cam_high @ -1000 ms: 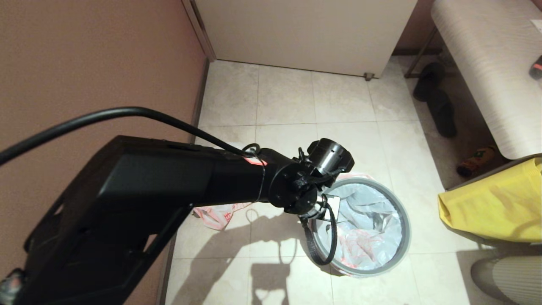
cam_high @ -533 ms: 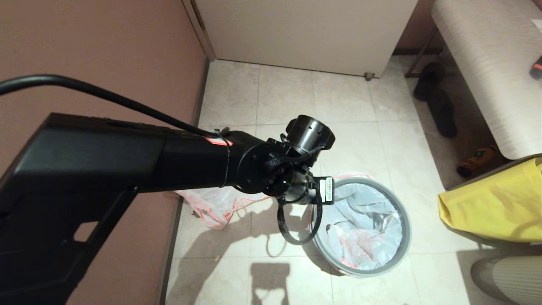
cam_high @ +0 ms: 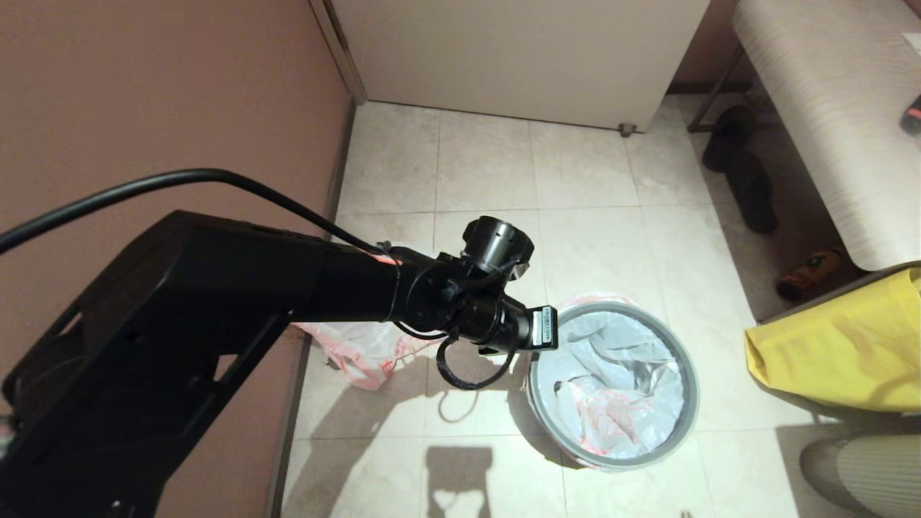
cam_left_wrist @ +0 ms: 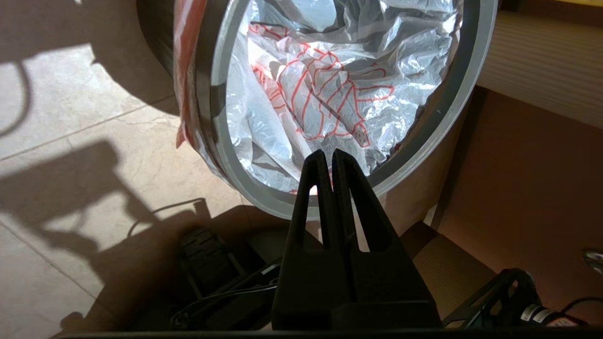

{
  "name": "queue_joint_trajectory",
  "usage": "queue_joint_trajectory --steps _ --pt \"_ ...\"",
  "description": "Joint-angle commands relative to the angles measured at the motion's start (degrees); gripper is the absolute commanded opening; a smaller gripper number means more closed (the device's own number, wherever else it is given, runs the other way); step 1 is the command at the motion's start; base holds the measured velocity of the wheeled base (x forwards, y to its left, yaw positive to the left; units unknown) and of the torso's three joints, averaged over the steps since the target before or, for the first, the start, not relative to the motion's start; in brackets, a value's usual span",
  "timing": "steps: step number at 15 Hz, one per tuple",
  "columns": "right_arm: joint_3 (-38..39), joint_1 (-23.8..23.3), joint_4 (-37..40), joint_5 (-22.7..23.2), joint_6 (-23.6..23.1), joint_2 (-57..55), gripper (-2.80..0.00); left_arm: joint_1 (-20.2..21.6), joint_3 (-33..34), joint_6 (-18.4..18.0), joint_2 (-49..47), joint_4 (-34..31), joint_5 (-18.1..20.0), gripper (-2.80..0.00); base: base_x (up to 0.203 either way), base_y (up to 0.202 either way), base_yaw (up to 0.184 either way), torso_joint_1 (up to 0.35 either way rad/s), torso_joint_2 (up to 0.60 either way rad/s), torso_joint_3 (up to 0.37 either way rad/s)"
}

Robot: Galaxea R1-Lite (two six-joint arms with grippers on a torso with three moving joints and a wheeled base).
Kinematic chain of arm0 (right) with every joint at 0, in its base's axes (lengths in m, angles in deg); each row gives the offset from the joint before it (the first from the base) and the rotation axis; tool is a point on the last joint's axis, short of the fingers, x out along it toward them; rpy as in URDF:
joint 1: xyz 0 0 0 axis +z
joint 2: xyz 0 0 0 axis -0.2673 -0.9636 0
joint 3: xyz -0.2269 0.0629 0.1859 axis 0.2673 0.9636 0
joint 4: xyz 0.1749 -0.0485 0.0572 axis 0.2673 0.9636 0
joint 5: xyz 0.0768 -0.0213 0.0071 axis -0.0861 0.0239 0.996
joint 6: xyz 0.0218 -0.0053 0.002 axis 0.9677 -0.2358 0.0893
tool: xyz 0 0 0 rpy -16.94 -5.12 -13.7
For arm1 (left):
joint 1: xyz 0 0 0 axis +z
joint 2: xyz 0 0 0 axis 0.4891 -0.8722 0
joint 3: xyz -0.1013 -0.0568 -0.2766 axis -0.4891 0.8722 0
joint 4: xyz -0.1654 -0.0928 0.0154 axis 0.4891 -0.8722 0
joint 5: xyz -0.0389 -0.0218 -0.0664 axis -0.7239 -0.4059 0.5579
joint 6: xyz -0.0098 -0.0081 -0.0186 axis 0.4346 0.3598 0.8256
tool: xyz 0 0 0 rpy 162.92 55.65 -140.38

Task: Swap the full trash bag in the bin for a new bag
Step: Place the trash can ring on the trash can

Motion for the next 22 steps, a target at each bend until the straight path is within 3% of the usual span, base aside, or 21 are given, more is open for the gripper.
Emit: queue_joint_trajectory --steps 1,6,8,10,12,13,15,17,18,20,22 --pt "-5.0 0.1 -0.1 0.9 -0.8 -8.9 -2.80 -0.3 1.6 0.2 -1.7 1.0 1.2 -2.80 0.000 0.000 0.000 0.000 0.00 0.000" --pt "-19.5 1.4 0.0 4.3 -1.6 -41.5 -2.80 -1.5 5.4 0.7 -0.7 4.7 1.9 -2.80 0.000 0.000 0.000 0.000 0.00 0.000" --pt "-24.2 3.9 0.1 4.4 -1.4 -52.8 -2.80 -2.0 6.8 3.0 1.1 8.1 1.6 -2.80 0.000 0.000 0.000 0.000 0.00 0.000" --pt "-28.5 7.9 0.3 4.2 0.6 -61.9 -2.80 -2.1 8.5 3.4 4.7 8.5 1.9 -2.80 0.000 0.000 0.000 0.000 0.00 0.000" --pt "-32.3 12.0 0.6 5.3 5.3 -71.0 -2.80 -2.4 12.6 3.3 7.1 11.4 4.5 -2.80 0.000 0.000 0.000 0.000 0.00 0.000" --pt "-34.0 13.0 0.6 8.2 7.0 -75.8 -2.80 -1.9 13.1 3.2 5.6 12.6 4.8 -2.80 0.000 0.000 0.000 0.000 0.00 0.000" --pt "-36.7 12.6 0.6 18.9 8.7 -83.6 -2.80 -0.2 13.3 3.0 2.3 14.2 5.0 -2.80 0.000 0.000 0.000 0.000 0.00 0.000" --pt "-38.9 8.2 0.5 31.2 7.4 -91.3 -2.80 1.5 13.8 1.1 -0.3 16.8 6.7 -2.80 0.000 0.000 0.000 0.000 0.00 0.000" --pt "-39.6 4.8 0.5 36.8 4.7 -94.3 -2.80 1.8 14.4 0.6 -0.8 17.8 7.6 -2.80 0.000 0.000 0.000 0.000 0.00 0.000" --pt "-40.5 -2.3 0.8 47.2 -5.0 -101.7 -2.80 2.8 16.1 -1.0 -3.0 22.1 10.7 -2.80 0.000 0.000 0.000 0.000 0.00 0.000" --pt "-41.9 -5.9 0.6 51.8 -10.7 -108.5 -2.80 2.8 16.4 -2.4 -4.0 23.8 11.8 -2.80 0.000 0.000 0.000 0.000 0.00 0.000"
